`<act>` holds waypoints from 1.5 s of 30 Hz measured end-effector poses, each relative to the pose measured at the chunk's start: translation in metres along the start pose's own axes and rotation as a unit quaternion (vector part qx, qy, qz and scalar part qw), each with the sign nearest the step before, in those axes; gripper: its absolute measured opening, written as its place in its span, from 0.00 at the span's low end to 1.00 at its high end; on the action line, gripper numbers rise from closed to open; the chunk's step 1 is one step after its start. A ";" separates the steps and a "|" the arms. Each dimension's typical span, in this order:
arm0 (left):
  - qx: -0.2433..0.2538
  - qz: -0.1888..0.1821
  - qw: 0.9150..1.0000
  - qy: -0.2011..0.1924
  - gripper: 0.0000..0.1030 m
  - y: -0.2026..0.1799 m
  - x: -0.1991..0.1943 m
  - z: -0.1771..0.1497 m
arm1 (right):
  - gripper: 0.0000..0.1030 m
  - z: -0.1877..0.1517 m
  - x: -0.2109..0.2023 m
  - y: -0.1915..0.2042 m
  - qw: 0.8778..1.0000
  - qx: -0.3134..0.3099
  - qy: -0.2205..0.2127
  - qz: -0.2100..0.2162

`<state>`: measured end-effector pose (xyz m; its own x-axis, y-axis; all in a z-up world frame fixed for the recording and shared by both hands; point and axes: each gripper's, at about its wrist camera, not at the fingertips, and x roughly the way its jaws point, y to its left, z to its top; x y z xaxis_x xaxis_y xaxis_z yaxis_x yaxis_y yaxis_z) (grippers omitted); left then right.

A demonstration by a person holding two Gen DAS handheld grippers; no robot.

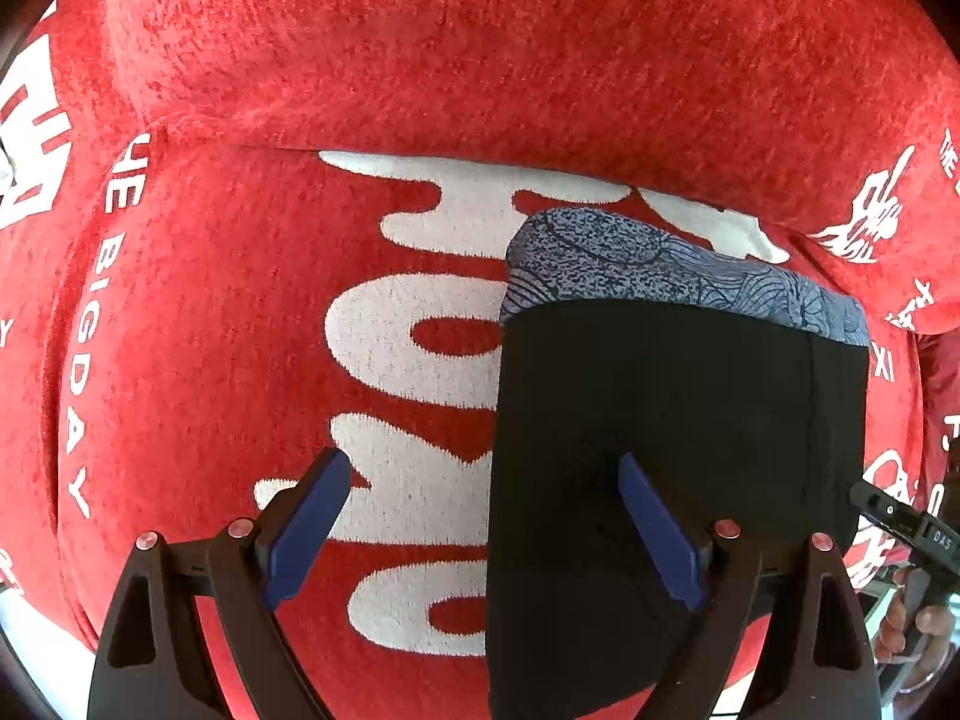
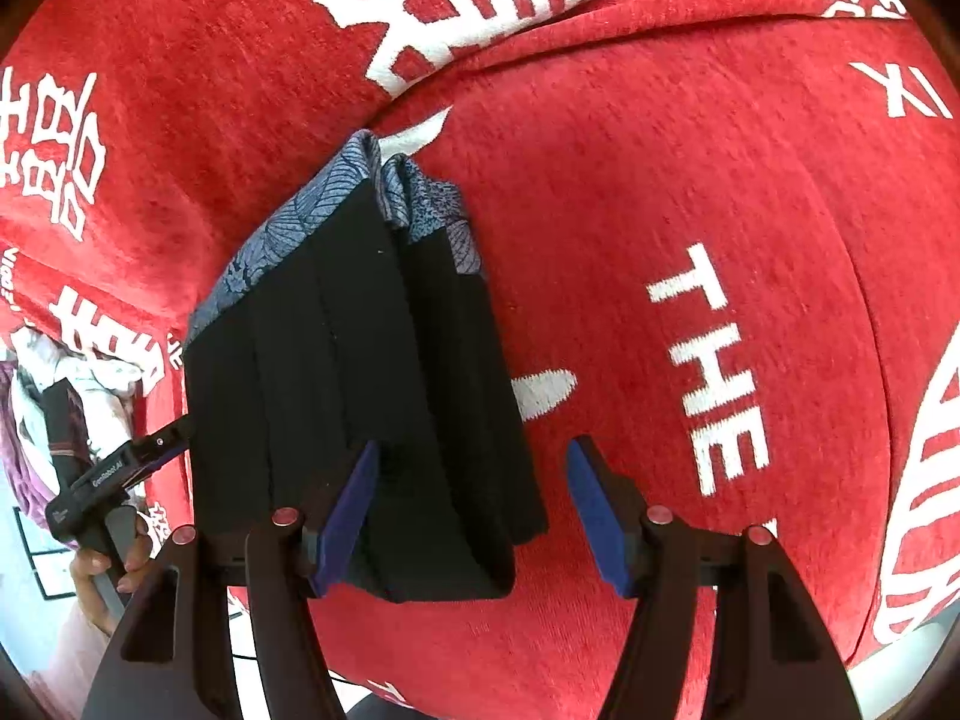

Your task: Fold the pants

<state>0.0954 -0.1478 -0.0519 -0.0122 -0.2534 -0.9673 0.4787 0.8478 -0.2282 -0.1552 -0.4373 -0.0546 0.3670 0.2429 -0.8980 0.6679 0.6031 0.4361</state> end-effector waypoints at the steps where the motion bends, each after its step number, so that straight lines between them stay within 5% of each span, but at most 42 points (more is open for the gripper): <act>1: 0.002 -0.001 1.000 0.002 0.89 0.000 0.000 0.001 | 0.67 0.000 0.000 0.000 1.000 -0.002 0.001 0.001; 16: 0.031 -0.103 0.993 0.043 0.89 -0.007 0.012 0.014 | 0.67 0.020 0.004 -0.013 0.999 0.010 0.003 0.045; 27: 0.024 -0.148 0.986 0.070 0.89 -0.024 0.047 0.019 | 0.67 0.039 0.031 -0.029 0.990 0.018 0.058 0.129; 29: 0.021 -0.153 0.986 0.070 0.96 -0.022 0.051 0.019 | 0.67 0.044 0.038 -0.026 0.987 0.007 0.067 0.144; 38: 0.046 -0.130 0.990 0.034 1.00 -0.035 0.052 0.018 | 0.66 0.056 0.057 -0.036 0.975 0.035 0.079 0.206; 45: 0.067 -0.134 0.989 0.001 0.71 -0.042 0.029 0.012 | 0.46 0.050 0.050 -0.035 0.974 0.050 0.066 0.212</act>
<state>0.0851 -0.1963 -0.0690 -0.1564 -0.4589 -0.8746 0.5704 0.6810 -0.4593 -0.1278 -0.4839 -0.1118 0.5418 0.5534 -0.6327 0.5364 0.3519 0.7671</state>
